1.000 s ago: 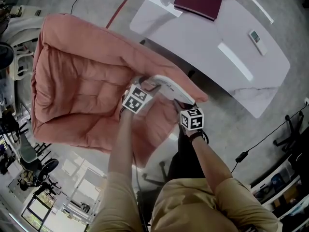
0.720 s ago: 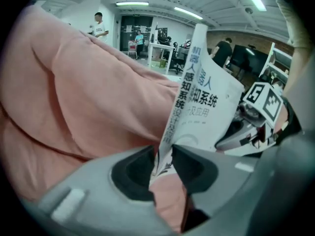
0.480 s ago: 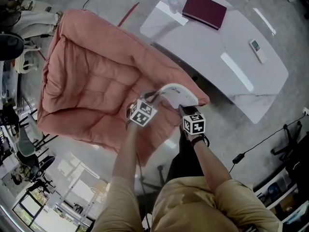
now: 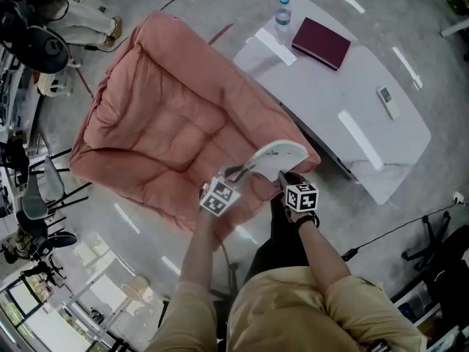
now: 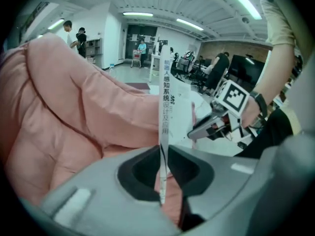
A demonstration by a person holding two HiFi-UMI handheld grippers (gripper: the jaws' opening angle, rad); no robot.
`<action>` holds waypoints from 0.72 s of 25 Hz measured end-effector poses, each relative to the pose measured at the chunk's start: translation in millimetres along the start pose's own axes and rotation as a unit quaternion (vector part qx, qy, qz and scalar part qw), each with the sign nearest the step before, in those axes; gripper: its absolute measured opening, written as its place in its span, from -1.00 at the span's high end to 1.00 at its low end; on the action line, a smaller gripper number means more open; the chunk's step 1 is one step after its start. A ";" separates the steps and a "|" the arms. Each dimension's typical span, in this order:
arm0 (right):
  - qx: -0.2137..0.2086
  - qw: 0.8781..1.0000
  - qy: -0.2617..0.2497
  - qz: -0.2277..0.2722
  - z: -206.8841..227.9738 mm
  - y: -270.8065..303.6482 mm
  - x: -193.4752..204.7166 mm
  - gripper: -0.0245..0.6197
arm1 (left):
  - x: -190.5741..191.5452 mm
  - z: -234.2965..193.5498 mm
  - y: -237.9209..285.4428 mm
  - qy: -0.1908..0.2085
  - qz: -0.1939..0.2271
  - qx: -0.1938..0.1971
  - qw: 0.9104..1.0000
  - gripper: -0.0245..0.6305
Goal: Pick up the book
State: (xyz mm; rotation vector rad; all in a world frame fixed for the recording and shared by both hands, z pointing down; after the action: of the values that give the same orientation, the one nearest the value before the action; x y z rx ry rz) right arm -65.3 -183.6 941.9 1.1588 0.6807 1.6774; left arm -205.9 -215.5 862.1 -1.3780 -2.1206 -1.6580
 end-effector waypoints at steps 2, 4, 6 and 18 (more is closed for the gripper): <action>-0.007 1.000 -0.006 0.004 -2.5 -8.5 -0.6 0.84 | -5.7 19.2 -14.4 0.017 0.010 0.008 1.000 0.79; -0.015 1.000 -0.011 0.007 -9.7 -18.7 0.2 0.83 | -8.9 38.5 -29.1 0.029 0.021 0.014 0.999 0.79; -0.022 1.000 -0.015 0.010 -14.9 -29.3 1.9 0.81 | -10.7 55.5 -38.8 0.036 0.031 0.015 0.999 0.79; -0.089 0.994 -0.041 0.047 -33.9 -123.7 15.7 0.88 | -74.6 134.1 -87.4 0.014 0.161 0.002 0.987 0.79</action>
State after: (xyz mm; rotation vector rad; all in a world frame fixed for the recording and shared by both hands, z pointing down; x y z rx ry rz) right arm -49.7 -118.3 831.4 1.1398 0.4230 1.7217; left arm -168.1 -147.1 703.6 -1.5846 -1.7689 -1.5328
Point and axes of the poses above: the fingertips, and each gripper's own axes: y forward along the fingers, z to its right, x out of its underside, the point moved 3 cm from there along -y, backward along the fingers, and after that the axes turned 15 degrees about x, right-handed, at the moved point
